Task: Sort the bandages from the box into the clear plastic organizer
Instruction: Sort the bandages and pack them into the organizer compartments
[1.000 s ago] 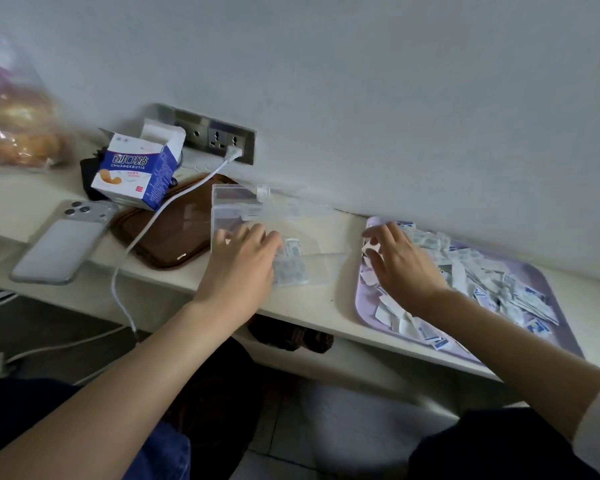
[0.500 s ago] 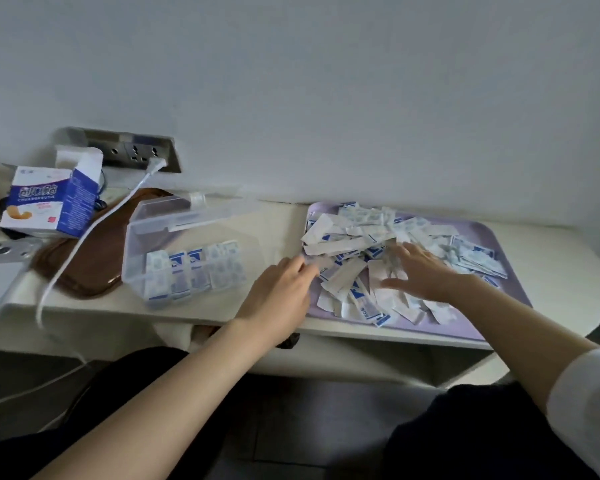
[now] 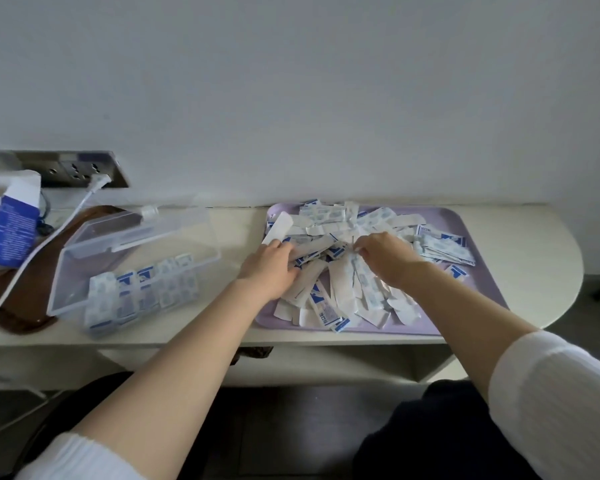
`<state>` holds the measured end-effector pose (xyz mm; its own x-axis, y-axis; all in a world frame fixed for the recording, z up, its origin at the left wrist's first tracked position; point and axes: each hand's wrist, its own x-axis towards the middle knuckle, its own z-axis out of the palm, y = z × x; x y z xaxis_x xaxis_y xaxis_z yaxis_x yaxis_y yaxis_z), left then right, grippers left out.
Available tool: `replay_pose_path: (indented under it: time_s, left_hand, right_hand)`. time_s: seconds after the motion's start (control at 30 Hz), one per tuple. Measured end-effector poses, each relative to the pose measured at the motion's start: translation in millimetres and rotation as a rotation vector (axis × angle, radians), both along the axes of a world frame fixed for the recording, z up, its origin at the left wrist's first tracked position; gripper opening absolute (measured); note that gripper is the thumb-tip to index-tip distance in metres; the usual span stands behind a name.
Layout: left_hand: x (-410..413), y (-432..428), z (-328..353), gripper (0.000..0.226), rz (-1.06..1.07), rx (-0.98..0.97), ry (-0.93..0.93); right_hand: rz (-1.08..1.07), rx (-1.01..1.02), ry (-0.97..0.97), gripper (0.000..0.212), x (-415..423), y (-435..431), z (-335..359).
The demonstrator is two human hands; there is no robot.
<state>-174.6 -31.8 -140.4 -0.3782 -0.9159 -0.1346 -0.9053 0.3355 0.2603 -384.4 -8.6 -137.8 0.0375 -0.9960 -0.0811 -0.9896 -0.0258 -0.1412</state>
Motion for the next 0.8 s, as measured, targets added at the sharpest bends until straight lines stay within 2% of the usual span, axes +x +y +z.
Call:
replay_pose_path:
  time_s: [0.2,0.37,0.57,0.67,0.8]
  left_hand:
    - [-15,0,-5,0.035,0.036,-0.033,0.017]
    - [-18,-1,-1,0.026,0.026,-0.093,-0.020]
    - [-8,-8,20,0.017,0.093,-0.141,-0.049]
    - [-4,-9,27,0.018,0.121,-0.136,0.033]
    - [-7,-6,33,0.035,0.175,-0.068,0.242]
  right_hand:
    - [0.123,-0.042,-0.051,0.029,20,5,-1]
    - [0.105,-0.114,-0.110,0.022,30,13,4]
    - [0.007,-0.389,-0.273,0.027,29,22,39]
    - [-0.055,-0.441,-0.338,0.025,30,23,48]
    - [-0.133,-0.419,-0.599,0.018,34,21,50]
